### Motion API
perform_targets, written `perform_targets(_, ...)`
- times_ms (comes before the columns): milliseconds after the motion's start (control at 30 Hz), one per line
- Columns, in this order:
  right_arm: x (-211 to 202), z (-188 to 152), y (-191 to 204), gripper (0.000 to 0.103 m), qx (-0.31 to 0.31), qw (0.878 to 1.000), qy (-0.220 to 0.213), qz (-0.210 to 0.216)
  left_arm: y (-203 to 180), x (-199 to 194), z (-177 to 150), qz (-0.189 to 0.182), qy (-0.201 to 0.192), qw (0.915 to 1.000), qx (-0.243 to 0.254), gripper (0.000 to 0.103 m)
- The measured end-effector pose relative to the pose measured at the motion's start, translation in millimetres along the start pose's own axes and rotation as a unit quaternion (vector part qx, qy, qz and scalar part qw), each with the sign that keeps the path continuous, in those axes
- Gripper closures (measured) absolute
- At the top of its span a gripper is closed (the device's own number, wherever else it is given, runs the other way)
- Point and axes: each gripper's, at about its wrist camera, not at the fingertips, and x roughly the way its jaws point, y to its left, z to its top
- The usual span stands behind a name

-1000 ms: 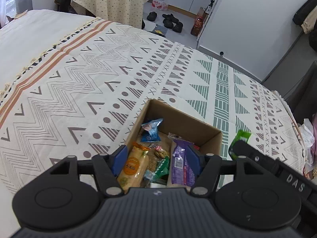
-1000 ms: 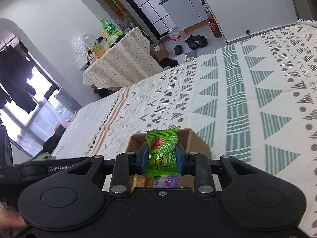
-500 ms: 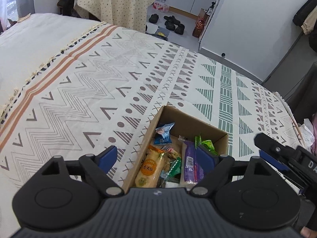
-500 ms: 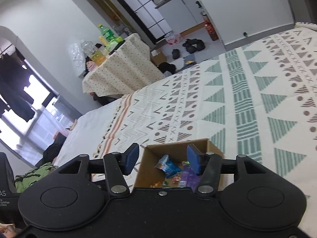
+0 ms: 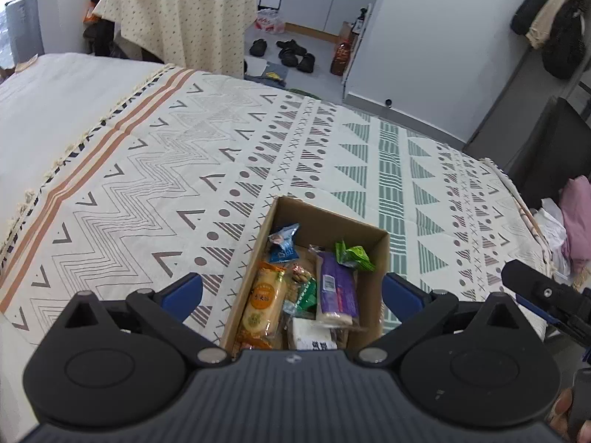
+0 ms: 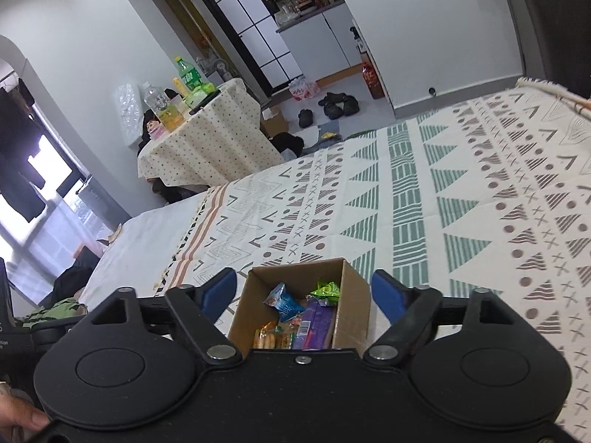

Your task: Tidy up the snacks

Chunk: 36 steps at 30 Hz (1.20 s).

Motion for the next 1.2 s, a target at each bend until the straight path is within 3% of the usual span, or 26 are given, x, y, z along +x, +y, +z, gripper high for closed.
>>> perform_targets(300, -43, -10, -2, 0.0, -0.019, 0.999, -0.015, -0.025, -15, -31, -23, -0.012, -0.007, 0.9995, 0.029, 0.0)
perform_targets(667, -89, -30, -8, 0.0, -0.039, 0.997, -0.02, -0.067, -27, -68, -49, -0.026, -0.025, 0.9975, 0.061, 0.0)
perform_targets(1200, -144, -57, 2, 0.0, -0.069, 0.993, -0.035, -0.085, -35, -117, -83, -0.029, -0.054, 0.9919, 0.111, 0.0)
